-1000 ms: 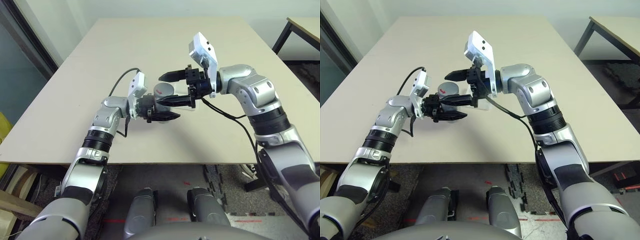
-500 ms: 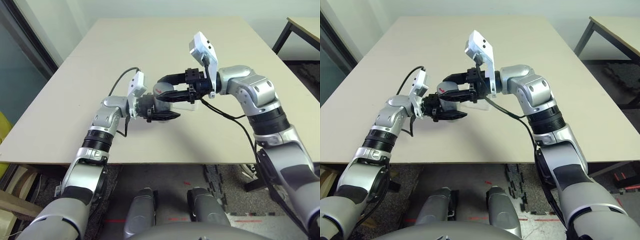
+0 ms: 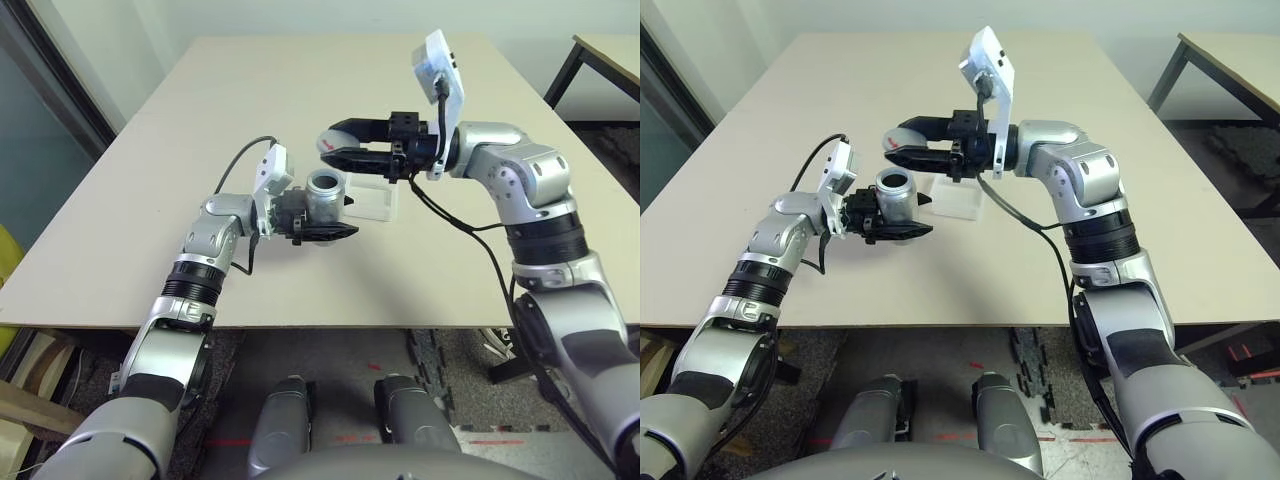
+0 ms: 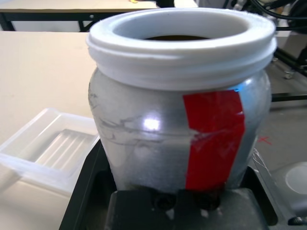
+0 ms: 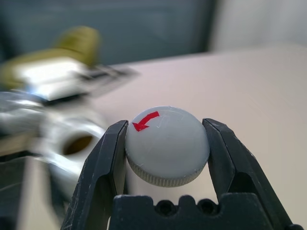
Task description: Pour the medicine from the bottle into the box.
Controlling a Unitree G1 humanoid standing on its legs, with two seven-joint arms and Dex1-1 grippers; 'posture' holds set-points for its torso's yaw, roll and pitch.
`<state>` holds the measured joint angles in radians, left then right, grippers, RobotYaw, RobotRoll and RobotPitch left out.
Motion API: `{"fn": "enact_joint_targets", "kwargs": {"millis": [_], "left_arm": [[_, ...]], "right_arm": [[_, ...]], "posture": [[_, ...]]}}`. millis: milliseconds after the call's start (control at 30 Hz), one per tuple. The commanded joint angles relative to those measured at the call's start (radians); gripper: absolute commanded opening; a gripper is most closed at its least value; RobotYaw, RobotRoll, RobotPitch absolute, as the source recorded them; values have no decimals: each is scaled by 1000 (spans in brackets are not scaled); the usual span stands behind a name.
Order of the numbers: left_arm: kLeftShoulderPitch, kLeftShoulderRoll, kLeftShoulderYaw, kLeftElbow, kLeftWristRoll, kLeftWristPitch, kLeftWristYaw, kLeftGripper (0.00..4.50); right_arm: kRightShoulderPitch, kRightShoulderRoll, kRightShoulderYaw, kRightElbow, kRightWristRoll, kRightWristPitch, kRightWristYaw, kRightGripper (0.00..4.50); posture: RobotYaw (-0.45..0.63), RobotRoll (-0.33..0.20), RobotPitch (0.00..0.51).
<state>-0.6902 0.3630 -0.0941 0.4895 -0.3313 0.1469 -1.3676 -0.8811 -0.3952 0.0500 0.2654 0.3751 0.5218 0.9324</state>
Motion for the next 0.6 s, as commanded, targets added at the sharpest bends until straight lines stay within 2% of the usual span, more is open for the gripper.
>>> {"fn": "enact_joint_targets", "kwargs": {"millis": [33,267,600], "left_arm": [[0,6,5,17,10,-15,12,2748],[-20,6,15,49,9,-31,27,2748],[-38,-5,21,70,8,-54,50,2748]], "right_arm": [[42,-29,-1,106,-103,-78,-99,2592],[115,-36,-15,307,-224,-188,-276,2592],[101,27,-80,653,-260,-355,-469,2592]], "posture": [[-109,0,44],[-120,0,45],[-121,0,43]]}}
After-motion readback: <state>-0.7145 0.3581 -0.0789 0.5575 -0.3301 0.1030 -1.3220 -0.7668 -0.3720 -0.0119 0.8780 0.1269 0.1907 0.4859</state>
